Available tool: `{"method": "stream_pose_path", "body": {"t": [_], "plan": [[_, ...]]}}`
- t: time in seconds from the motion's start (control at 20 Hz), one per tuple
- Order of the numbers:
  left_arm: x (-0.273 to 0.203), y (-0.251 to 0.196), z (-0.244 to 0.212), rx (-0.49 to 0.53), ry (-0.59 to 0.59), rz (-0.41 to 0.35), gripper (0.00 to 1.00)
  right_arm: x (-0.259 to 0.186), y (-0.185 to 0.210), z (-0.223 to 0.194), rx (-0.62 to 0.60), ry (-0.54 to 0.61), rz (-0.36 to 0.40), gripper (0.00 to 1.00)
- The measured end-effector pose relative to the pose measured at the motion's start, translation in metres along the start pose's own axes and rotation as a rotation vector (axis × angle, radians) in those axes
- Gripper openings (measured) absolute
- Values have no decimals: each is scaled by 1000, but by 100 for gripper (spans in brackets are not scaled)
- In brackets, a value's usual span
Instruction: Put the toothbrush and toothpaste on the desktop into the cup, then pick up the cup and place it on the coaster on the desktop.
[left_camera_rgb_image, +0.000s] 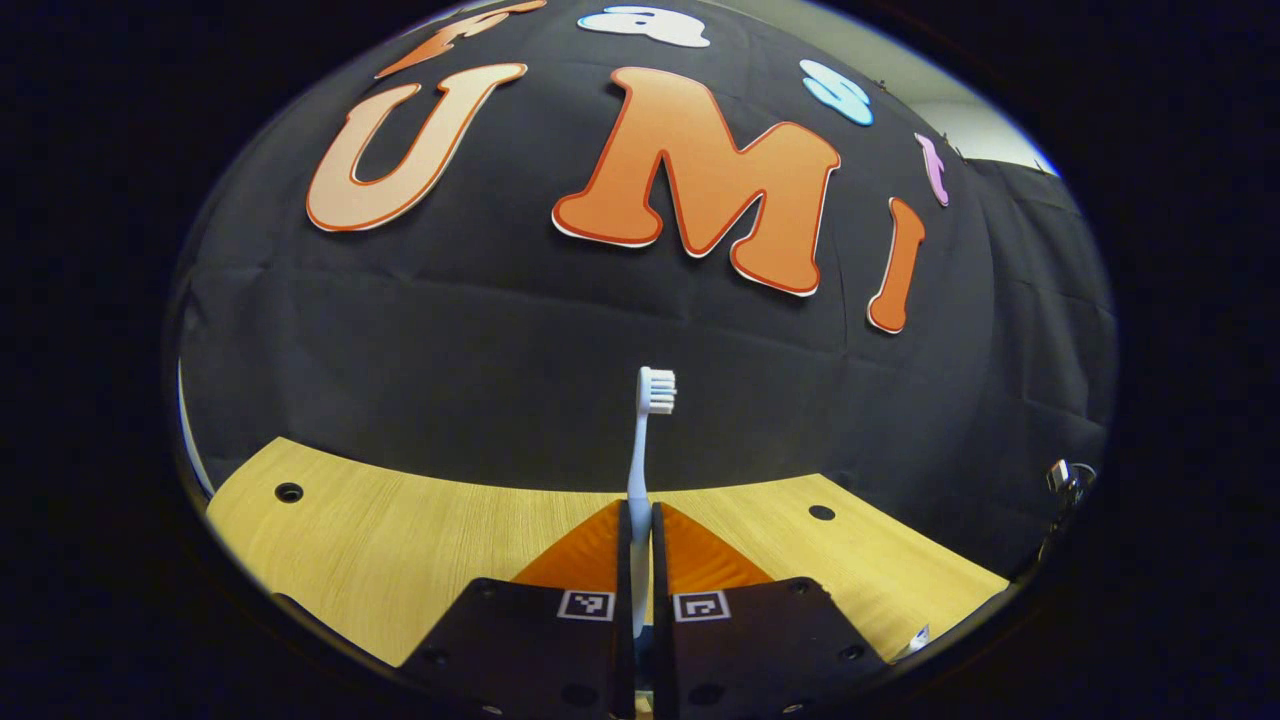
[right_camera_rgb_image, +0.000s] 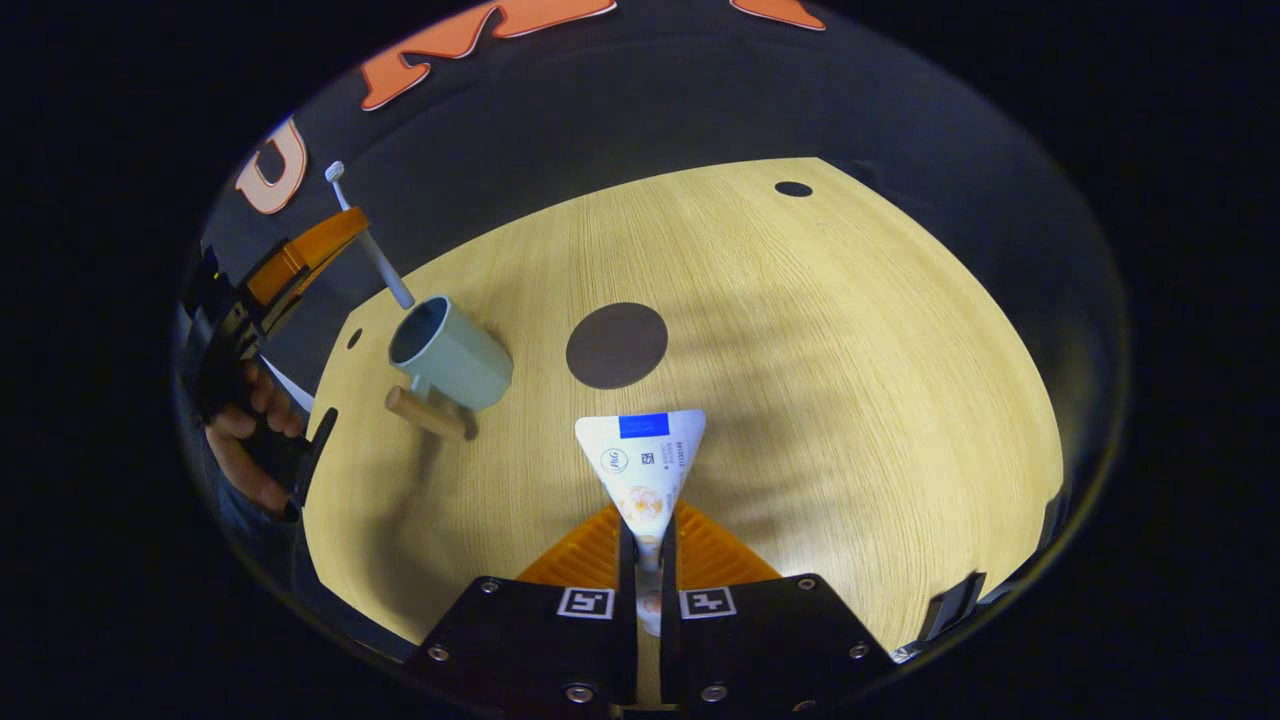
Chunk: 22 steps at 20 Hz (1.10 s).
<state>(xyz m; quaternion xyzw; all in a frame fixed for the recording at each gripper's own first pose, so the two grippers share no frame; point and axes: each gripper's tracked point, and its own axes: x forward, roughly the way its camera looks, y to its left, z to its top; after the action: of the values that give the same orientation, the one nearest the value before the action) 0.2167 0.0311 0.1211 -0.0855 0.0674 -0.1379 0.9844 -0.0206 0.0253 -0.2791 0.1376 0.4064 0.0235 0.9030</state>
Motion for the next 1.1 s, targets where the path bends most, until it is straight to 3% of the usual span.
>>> {"method": "stream_pose_path", "body": {"t": [0.25,1.1], "plan": [[3,-2,-22,-57,-6,-29,7,-3,1,4,14,-22,20,10],[-4,-5,-79,67,-35,-61,7,1,2,10,13,-125,37,9]]}}
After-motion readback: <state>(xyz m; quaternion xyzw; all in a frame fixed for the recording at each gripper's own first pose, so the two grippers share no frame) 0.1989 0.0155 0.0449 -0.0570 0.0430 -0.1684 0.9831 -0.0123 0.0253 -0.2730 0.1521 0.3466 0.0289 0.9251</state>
